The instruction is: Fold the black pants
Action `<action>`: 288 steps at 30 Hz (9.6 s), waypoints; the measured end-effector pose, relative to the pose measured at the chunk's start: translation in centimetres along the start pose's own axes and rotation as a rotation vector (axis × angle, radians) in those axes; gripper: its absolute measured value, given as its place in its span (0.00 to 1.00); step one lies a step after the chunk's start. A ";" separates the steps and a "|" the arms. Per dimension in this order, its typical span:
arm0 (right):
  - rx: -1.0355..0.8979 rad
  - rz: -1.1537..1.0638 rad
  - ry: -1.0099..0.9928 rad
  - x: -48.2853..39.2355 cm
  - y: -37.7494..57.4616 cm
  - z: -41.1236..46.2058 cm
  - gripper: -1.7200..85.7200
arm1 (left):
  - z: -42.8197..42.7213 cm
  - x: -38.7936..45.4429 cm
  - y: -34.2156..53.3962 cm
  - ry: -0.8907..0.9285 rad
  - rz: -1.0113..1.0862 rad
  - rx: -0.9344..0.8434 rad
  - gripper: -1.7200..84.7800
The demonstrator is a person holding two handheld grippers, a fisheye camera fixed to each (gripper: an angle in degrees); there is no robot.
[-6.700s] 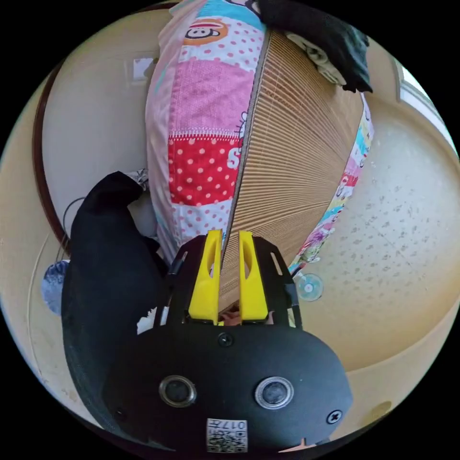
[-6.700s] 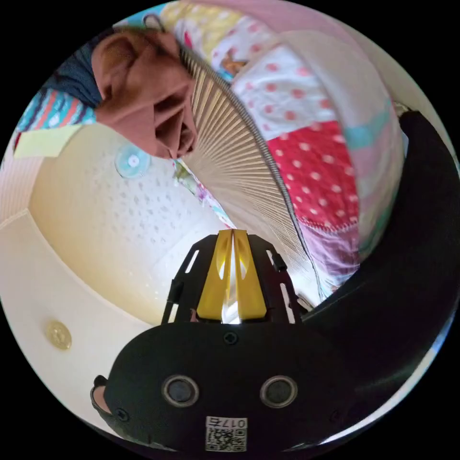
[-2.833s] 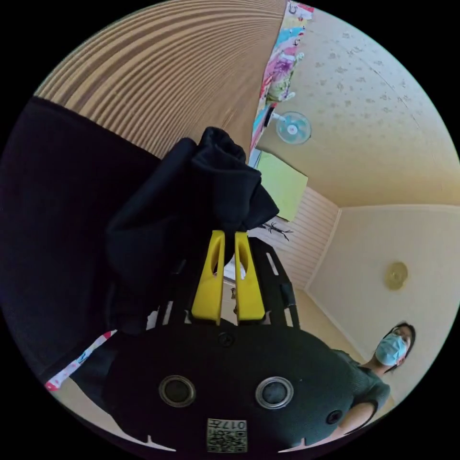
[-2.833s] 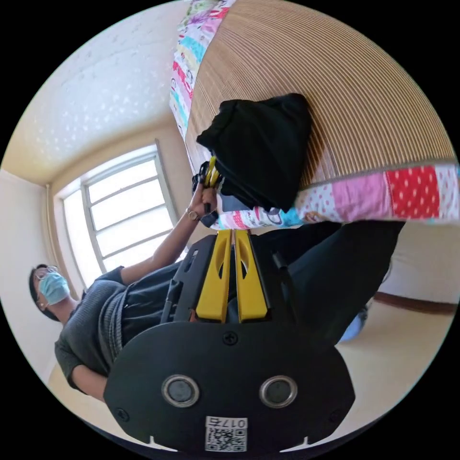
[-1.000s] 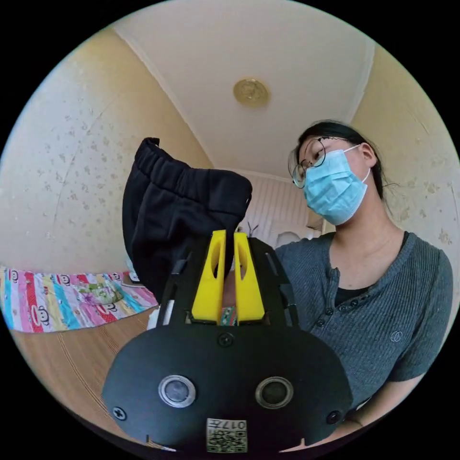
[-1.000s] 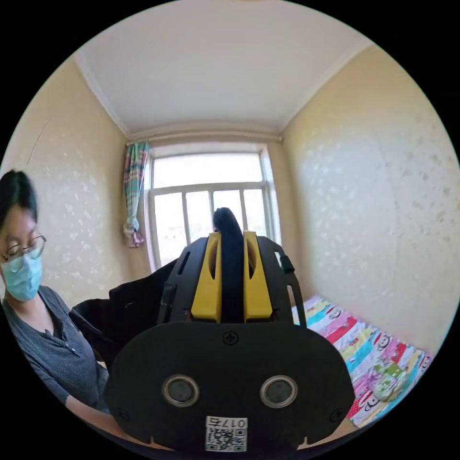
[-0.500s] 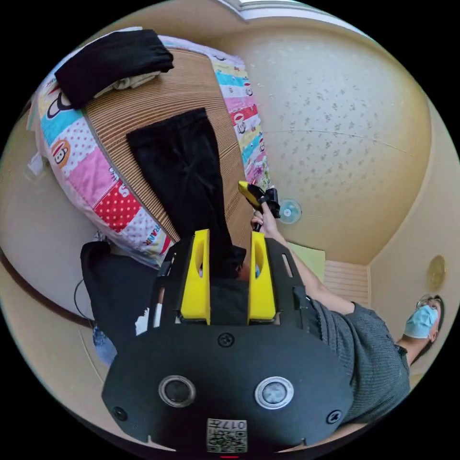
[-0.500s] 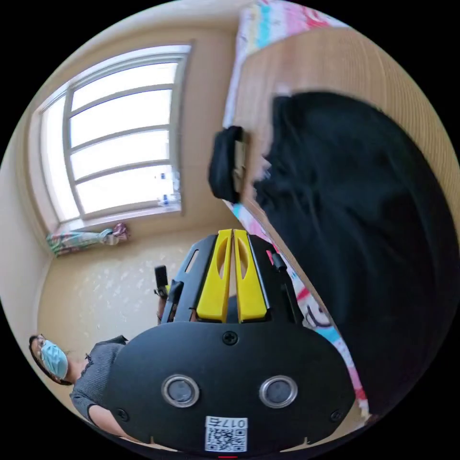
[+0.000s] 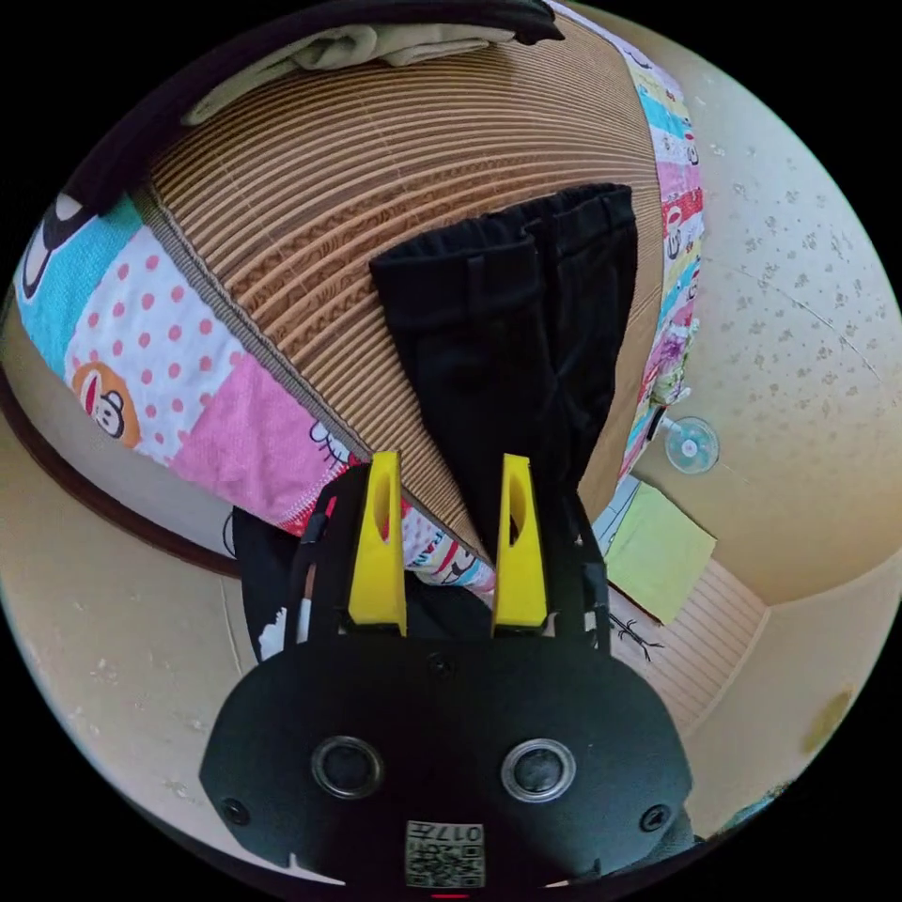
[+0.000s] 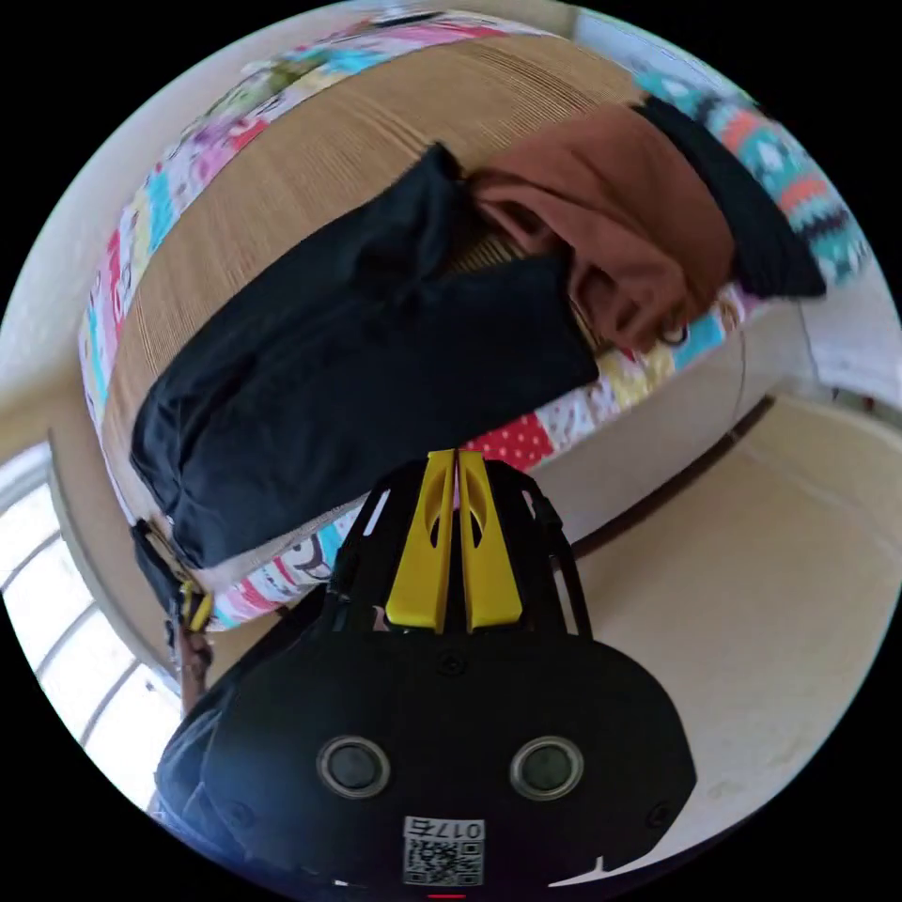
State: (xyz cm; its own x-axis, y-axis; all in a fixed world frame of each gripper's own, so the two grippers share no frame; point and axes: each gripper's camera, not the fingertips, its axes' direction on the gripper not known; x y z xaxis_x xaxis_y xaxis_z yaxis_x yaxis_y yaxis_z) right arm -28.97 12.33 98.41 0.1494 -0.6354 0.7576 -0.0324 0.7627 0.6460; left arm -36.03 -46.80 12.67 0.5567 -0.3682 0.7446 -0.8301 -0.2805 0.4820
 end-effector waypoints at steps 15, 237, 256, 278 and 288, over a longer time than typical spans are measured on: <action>0.146 0.768 -0.754 19.2 22.9 -7.0 0.02 | -7.5 2.5 -2.1 -0.093 0.148 0.058 0.06; -0.246 -1.268 0.135 -2.8 -2.3 33.6 0.03 | 9.5 -3.9 4.4 0.288 0.349 0.181 0.01; -0.231 -0.955 -0.307 22.9 -4.5 20.2 0.04 | 15.1 -6.0 -7.9 0.197 0.280 -0.148 0.14; -0.534 -0.538 -0.906 20.8 -5.2 10.3 0.03 | 27.8 24.4 3.0 -0.064 1.221 -0.395 0.11; -0.219 -0.091 -0.733 42.1 -8.4 -4.9 0.04 | 36.4 20.9 -2.7 -0.150 0.858 -0.491 0.16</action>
State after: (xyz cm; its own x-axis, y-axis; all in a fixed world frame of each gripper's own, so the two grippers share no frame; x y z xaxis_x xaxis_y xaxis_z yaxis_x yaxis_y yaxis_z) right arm -17.57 -20.25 124.43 -0.5533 -0.5564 0.6199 0.1560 0.6618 0.7333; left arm -20.97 -85.99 10.16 -0.2674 -0.3924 0.8801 -0.8552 0.5175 -0.0291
